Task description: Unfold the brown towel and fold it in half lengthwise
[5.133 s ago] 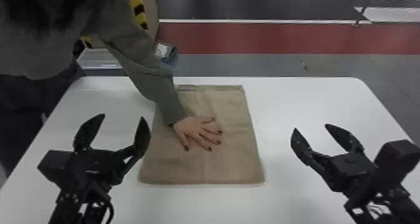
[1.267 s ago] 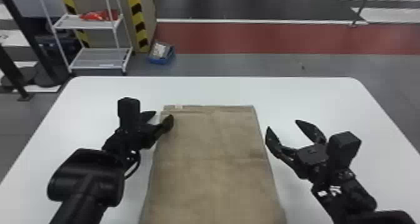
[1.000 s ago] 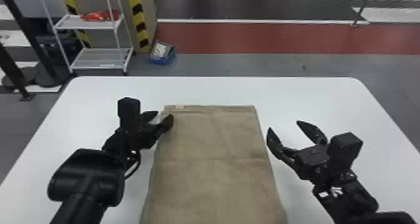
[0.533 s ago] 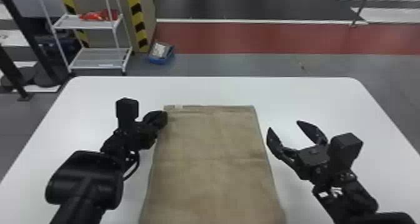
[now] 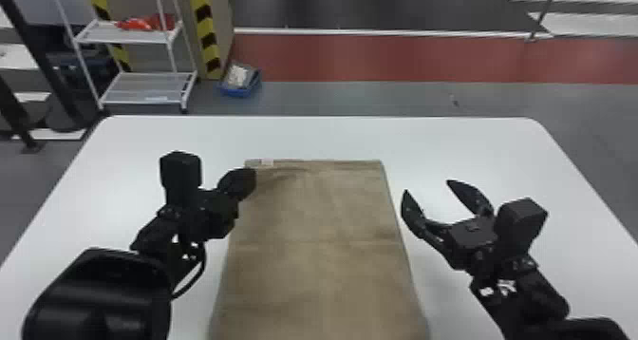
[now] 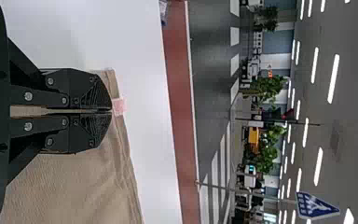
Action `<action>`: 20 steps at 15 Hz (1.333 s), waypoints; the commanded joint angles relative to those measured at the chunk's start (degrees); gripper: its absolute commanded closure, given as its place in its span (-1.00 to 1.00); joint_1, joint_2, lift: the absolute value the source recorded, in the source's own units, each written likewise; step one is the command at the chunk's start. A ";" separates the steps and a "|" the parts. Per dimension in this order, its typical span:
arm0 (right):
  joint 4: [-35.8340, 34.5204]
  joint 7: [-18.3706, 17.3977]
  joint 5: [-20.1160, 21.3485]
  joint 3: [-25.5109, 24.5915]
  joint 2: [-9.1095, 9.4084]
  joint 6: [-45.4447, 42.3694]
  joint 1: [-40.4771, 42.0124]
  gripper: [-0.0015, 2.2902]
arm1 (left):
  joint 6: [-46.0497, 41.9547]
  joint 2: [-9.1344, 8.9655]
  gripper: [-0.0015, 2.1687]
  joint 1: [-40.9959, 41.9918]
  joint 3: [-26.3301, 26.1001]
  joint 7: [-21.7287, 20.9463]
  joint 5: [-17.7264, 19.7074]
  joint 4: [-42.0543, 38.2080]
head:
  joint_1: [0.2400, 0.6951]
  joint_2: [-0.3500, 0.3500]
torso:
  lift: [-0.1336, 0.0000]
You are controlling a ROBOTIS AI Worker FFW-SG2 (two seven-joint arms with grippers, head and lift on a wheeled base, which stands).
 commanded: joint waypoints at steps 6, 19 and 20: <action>-0.47 -0.61 -1.40 -3.87 0.26 -0.13 2.73 -0.85 | 28.03 0.00 0.00 5.37 -13.72 -1.58 2.46 -21.41 | 1.00 -0.49 | -0.87; -2.49 -0.96 3.35 5.80 0.88 -2.42 5.10 -0.75 | 4.48 1.93 -0.93 11.96 -0.80 5.10 3.95 -23.16 | 1.00 -0.30 | -0.87; -2.49 -0.78 5.11 7.99 0.88 -3.30 5.36 -0.75 | 0.96 1.93 -0.93 11.43 -0.28 5.63 3.95 -21.14 | 1.00 -0.20 | -0.87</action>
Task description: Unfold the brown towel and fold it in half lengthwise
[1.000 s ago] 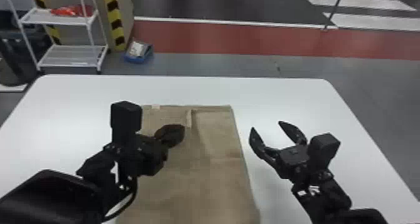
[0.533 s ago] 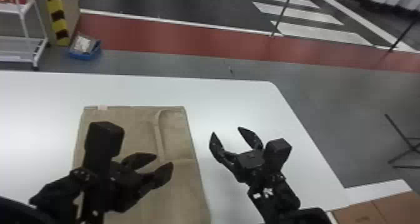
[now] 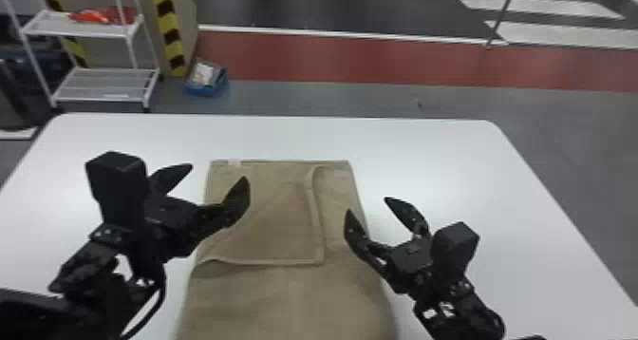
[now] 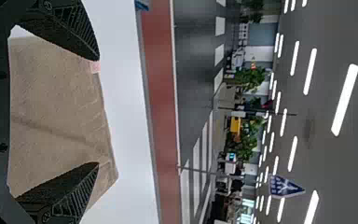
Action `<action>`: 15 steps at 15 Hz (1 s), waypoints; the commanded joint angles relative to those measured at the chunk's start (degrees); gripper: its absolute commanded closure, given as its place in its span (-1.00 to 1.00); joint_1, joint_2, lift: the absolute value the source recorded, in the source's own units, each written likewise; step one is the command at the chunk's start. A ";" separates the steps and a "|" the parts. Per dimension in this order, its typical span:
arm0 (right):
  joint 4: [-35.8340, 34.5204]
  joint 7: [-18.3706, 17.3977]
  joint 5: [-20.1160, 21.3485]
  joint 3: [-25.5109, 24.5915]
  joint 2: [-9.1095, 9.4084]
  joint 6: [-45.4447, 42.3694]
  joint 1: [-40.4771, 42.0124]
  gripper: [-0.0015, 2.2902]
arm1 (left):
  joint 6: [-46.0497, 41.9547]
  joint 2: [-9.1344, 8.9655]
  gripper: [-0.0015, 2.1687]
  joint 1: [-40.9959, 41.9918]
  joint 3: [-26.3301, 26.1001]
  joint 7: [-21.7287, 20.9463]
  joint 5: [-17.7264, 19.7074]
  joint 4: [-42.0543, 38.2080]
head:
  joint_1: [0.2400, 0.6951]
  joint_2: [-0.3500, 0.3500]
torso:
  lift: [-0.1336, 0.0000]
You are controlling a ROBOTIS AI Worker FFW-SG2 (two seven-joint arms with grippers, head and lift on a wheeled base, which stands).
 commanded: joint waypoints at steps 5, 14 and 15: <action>-3.15 0.17 11.85 8.02 -0.22 -1.23 3.66 -0.64 | -8.78 0.24 -0.93 -3.29 0.60 0.67 -0.23 9.01 | 1.00 0.23 | -0.87; 4.49 7.03 6.58 2.49 -1.01 -10.54 3.75 -0.49 | -11.77 -0.11 -0.93 -4.78 -1.07 0.94 -0.14 13.14 | 1.00 0.17 | -0.87; 5.29 8.52 6.58 2.49 -1.01 -11.42 3.48 -0.49 | -11.77 -0.20 -0.93 -4.78 -1.24 1.03 -0.14 13.31 | 1.00 0.16 | -0.87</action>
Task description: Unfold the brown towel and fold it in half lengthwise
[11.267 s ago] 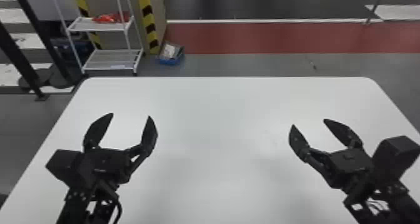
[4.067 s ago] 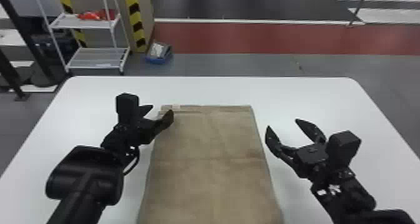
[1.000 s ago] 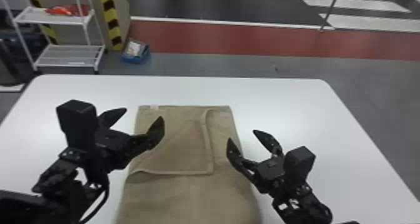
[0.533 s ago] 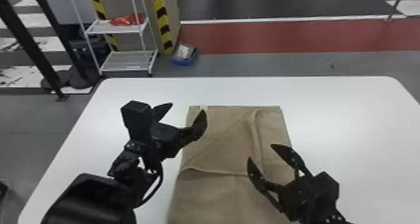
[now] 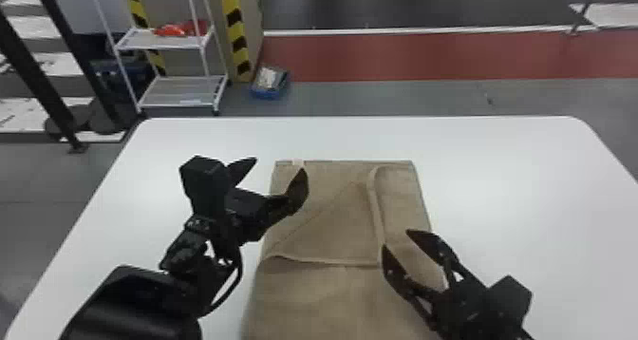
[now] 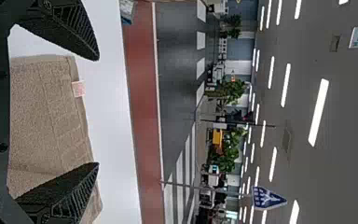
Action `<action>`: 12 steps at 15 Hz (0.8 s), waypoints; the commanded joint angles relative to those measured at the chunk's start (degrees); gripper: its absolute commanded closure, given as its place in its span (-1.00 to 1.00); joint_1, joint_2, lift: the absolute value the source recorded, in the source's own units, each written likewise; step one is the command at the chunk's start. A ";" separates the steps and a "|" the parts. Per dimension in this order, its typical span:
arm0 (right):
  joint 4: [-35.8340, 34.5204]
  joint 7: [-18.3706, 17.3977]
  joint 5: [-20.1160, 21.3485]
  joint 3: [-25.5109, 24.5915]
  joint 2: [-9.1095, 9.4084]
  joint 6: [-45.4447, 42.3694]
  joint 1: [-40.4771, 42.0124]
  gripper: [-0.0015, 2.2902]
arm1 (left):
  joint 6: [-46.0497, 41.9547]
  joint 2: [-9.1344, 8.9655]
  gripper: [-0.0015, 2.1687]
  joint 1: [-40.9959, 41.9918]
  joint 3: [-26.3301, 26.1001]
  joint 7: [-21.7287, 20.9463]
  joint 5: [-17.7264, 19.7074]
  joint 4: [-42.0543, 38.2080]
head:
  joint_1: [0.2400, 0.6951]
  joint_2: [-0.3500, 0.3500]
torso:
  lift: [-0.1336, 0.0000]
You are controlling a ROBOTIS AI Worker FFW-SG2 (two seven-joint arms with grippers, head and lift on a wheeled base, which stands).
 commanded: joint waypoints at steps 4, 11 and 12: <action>2.86 3.40 0.86 -0.53 -0.01 -0.79 -1.96 -0.49 | -0.38 -0.07 -0.93 -1.10 -0.84 -0.04 0.01 2.08 | 1.00 0.15 | -0.87; 1.89 5.69 6.84 1.14 -0.01 7.83 -3.10 -0.49 | -3.89 -0.25 -0.93 -2.86 -1.11 0.31 1.59 4.80 | 1.00 0.17 | -0.87; 1.89 5.69 6.93 1.05 -0.01 7.65 -3.10 -0.49 | -4.42 -0.25 -0.93 -3.30 -1.19 0.31 1.94 5.50 | 1.00 0.18 | -0.87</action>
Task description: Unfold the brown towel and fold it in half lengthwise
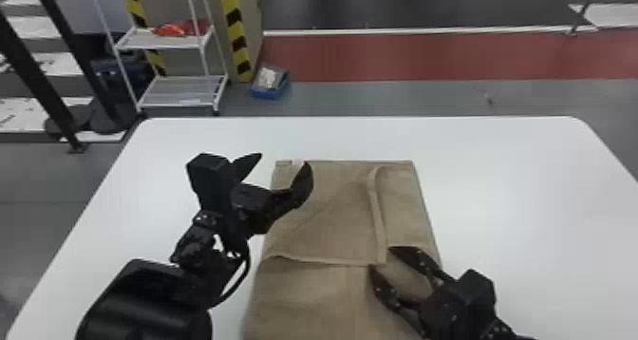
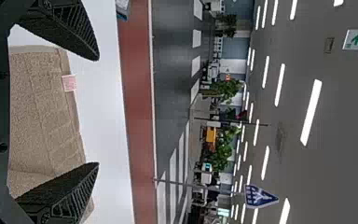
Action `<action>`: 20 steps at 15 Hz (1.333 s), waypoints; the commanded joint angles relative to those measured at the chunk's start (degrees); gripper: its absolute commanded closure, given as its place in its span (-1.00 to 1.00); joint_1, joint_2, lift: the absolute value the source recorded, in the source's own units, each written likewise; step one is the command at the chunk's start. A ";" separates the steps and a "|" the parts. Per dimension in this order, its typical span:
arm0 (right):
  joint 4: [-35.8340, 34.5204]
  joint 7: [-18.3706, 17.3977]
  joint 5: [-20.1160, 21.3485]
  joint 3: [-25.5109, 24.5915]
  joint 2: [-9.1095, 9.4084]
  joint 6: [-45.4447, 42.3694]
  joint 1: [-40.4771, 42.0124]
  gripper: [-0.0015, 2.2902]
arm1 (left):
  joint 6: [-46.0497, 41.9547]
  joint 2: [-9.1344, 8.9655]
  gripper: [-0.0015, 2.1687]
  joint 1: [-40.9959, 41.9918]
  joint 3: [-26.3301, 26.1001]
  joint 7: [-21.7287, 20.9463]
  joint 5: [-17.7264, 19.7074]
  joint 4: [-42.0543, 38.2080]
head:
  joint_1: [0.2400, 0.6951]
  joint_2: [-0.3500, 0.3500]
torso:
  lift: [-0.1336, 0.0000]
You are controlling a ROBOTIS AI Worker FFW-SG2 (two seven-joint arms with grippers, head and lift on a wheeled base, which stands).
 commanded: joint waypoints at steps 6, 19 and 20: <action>-0.08 0.04 0.15 0.18 0.00 0.36 -0.44 -0.40 | -1.67 -0.02 -0.92 -1.87 -1.37 -0.01 1.16 2.96 | 1.00 0.17 | -0.87; -2.81 1.10 -4.86 -3.95 0.18 -7.55 2.19 0.32 | -1.85 -0.02 -0.92 -4.16 -2.25 0.17 0.72 5.78 | 1.00 0.15 | -0.87; -3.86 1.01 -5.48 -5.27 0.18 -7.55 2.63 0.32 | -1.85 -0.11 -0.92 -5.21 -3.04 0.26 0.63 7.09 | 1.00 0.13 | -0.87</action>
